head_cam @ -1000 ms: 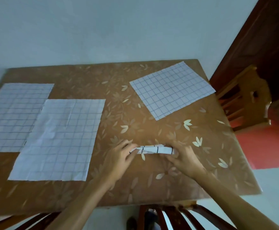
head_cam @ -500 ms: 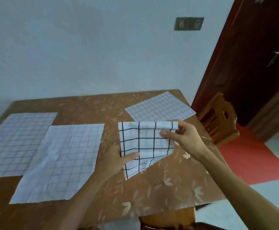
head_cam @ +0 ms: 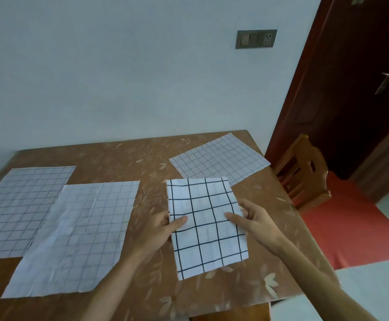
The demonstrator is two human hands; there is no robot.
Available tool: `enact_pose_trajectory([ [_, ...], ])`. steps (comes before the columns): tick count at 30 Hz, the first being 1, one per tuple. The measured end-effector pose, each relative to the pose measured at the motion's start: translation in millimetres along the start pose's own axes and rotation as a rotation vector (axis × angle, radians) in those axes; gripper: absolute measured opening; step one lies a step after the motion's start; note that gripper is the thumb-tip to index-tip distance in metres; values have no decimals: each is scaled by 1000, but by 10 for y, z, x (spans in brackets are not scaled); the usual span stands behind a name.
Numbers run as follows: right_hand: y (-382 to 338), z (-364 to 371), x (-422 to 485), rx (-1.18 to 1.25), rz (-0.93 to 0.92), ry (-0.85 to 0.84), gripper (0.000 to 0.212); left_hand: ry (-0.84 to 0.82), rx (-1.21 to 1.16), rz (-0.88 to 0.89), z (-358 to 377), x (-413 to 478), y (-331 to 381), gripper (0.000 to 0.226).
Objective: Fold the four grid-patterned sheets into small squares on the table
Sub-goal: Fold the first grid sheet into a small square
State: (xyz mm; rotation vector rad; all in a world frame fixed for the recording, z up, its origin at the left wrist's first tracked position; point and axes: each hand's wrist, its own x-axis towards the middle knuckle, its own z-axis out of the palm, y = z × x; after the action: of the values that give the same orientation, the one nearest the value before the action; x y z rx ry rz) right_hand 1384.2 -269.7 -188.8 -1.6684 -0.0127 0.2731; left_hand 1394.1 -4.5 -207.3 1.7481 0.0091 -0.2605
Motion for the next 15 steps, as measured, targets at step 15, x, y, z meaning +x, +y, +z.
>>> enact_pose_trajectory([
  [15, 280, -492, 129, -152, -67, 24, 35, 49, 37, 134, 252, 166, -66, 36],
])
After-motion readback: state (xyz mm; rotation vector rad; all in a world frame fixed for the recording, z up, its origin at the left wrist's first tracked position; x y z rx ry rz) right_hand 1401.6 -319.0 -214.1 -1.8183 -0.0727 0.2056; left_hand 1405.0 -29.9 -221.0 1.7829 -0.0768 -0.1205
